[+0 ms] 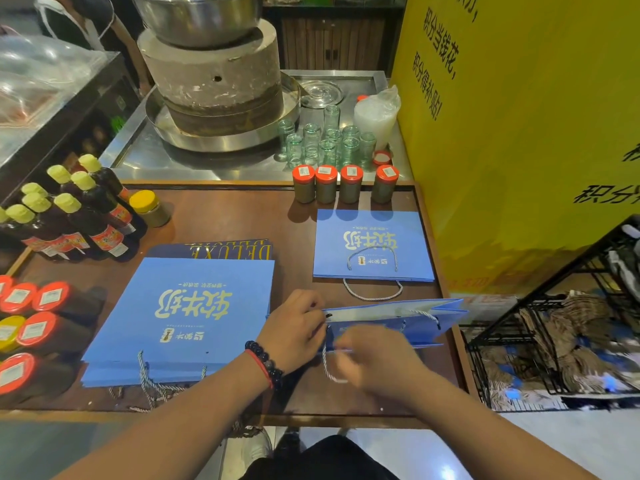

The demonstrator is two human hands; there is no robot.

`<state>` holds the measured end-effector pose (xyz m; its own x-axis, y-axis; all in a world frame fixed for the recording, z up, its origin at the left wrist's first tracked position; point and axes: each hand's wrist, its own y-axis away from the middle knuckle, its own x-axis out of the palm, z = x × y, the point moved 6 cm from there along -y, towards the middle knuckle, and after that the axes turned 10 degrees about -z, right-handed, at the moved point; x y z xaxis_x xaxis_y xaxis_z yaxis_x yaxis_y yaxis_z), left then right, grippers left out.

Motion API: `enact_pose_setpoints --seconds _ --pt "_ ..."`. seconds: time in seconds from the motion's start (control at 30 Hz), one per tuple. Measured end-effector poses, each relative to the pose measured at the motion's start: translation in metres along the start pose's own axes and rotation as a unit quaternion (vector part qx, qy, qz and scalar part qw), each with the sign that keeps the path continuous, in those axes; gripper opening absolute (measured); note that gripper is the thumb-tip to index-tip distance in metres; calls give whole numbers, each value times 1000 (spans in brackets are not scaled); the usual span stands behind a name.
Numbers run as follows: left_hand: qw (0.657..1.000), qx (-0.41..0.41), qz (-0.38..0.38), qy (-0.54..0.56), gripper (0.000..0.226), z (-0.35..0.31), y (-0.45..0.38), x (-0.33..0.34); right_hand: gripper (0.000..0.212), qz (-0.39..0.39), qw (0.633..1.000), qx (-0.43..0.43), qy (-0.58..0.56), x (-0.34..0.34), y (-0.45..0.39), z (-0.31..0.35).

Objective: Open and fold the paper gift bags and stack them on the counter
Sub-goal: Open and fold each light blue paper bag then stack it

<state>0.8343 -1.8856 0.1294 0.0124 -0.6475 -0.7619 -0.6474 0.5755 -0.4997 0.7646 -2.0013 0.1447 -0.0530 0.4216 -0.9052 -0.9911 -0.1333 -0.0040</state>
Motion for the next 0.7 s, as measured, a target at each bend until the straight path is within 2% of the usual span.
enact_pose_setpoints --seconds 0.07,0.1,0.17,0.23,0.33,0.43,0.5,0.53,0.6,0.63,0.7 --pt "1000 6 9 -8 27 -2 1 -1 33 -95 994 58 12 -30 -21 -17" --pt "1000 8 12 -13 28 -2 2 -1 30 -94 991 82 53 -40 -31 -29" --pt "1000 9 9 -18 30 -4 4 -1 25 -8 978 130 162 -42 -43 -58" --pt "1000 5 3 -18 27 -4 5 0 18 97 962 175 186 -32 -46 -82" --pt "1000 -10 0 -19 7 -3 5 1 24 162 961 223 28 -17 -45 -95" --pt "1000 -15 12 -20 10 -5 4 2 18 96 947 260 -161 -20 -45 -95" --pt "999 -24 17 -17 15 -6 5 1 16 -11 897 316 -308 -31 -43 -104" --pt "999 -33 18 -18 18 -5 5 0 17 -70 844 354 -396 -36 -41 -111" --pt "998 -48 20 -21 24 -2 7 -2 18 -166 712 410 -545 -43 -33 -126" --pt "998 -52 21 -20 28 -1 7 -2 18 -196 668 421 -581 -47 -29 -131" --pt "998 -54 29 -19 37 1 5 -1 17 -223 635 421 -608 -51 -24 -132"
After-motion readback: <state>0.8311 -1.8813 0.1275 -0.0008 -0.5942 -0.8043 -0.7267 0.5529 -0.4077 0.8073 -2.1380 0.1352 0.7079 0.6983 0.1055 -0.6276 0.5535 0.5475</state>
